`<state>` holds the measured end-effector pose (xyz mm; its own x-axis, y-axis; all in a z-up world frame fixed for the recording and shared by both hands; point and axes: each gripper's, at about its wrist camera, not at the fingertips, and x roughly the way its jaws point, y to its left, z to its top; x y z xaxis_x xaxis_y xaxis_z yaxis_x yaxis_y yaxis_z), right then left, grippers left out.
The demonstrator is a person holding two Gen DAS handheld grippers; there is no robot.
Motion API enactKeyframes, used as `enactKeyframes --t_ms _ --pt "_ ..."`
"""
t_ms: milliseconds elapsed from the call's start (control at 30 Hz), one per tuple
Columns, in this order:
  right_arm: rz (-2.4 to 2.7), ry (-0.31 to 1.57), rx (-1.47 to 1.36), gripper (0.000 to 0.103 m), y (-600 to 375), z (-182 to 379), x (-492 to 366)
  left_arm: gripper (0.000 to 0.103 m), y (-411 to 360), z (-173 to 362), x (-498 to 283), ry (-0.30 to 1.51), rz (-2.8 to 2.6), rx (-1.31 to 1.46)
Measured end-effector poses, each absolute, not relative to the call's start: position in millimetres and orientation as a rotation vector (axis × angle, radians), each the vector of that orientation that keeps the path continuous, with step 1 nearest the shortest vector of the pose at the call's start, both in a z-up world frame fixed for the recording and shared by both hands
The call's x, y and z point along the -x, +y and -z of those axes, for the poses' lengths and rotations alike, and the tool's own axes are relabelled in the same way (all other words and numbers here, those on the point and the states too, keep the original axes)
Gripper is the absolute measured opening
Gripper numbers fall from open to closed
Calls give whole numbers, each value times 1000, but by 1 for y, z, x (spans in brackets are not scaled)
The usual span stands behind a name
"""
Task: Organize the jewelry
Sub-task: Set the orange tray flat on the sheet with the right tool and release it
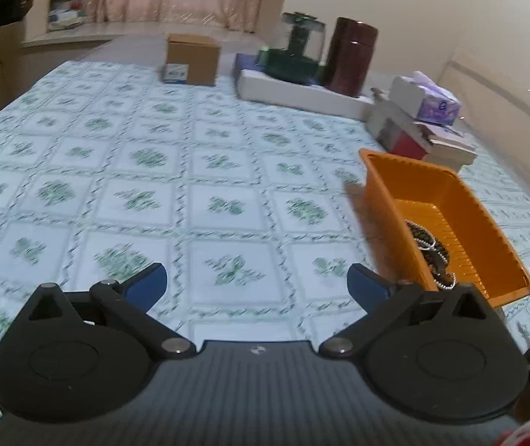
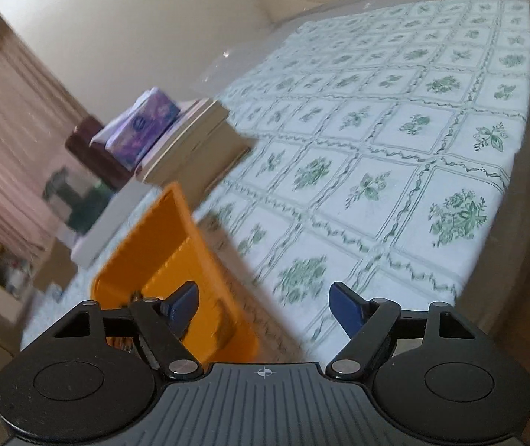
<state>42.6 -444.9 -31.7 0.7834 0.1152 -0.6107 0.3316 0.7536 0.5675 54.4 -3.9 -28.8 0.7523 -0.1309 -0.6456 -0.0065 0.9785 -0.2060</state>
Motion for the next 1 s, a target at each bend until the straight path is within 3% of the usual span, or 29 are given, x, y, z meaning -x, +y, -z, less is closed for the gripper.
enactKeyframes --t_ms 433,1000 --pt "-248 816 -266 79 -298 6 -34 102 7 14 -10 774 -14 184" --pt "-286 896 -104 79 -260 22 -5 102 -19 19 21 839 -26 112"
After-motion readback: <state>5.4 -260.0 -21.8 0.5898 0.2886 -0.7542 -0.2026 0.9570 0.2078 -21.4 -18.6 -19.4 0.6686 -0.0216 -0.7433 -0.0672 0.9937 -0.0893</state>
